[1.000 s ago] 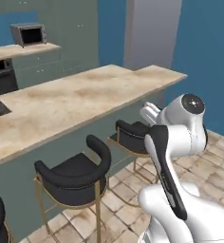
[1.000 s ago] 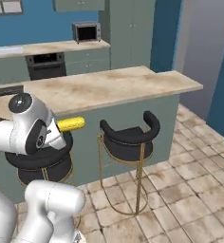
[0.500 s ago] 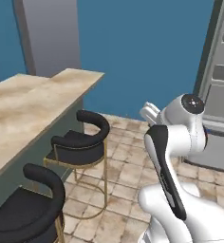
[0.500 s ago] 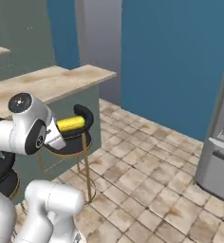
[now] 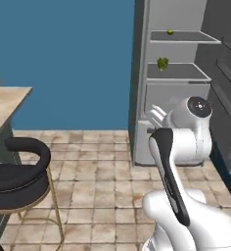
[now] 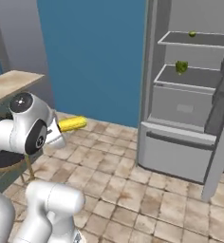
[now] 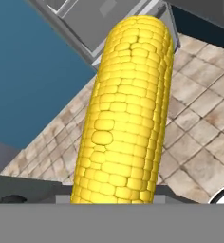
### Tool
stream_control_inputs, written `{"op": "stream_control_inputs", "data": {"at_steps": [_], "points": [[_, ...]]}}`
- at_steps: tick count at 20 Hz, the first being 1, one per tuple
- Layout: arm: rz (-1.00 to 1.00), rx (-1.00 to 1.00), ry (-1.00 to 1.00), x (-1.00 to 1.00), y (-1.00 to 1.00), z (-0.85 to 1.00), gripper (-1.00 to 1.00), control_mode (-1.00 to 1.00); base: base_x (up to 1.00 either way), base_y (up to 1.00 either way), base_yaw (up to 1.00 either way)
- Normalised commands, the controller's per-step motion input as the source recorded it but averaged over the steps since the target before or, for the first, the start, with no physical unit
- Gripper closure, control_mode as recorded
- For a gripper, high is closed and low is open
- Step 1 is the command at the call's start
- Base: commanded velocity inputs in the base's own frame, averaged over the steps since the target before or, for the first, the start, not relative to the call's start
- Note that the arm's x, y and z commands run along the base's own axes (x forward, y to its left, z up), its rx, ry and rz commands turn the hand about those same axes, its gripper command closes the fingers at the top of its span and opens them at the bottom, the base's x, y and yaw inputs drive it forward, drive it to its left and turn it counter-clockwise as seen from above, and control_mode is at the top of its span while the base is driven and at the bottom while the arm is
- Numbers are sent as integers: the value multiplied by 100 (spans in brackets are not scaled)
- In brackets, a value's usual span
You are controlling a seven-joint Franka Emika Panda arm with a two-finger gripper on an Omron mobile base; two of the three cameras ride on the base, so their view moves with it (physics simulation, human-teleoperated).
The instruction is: Place the corn in the correct fridge rack based on whether it is a fruit or vegetable. Finally, close the fridge door.
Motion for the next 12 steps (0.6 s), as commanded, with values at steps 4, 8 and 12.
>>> {"op": "stream_control_inputs", "data": {"at_steps": [4,8,12], "points": [[0,0,0,0,0,0,100,100,20,-100,-24],[0,0,0,0,0,0,100,100,21,-97,-5],[0,0,0,0,0,0,100,100,32,-76,1]]}}
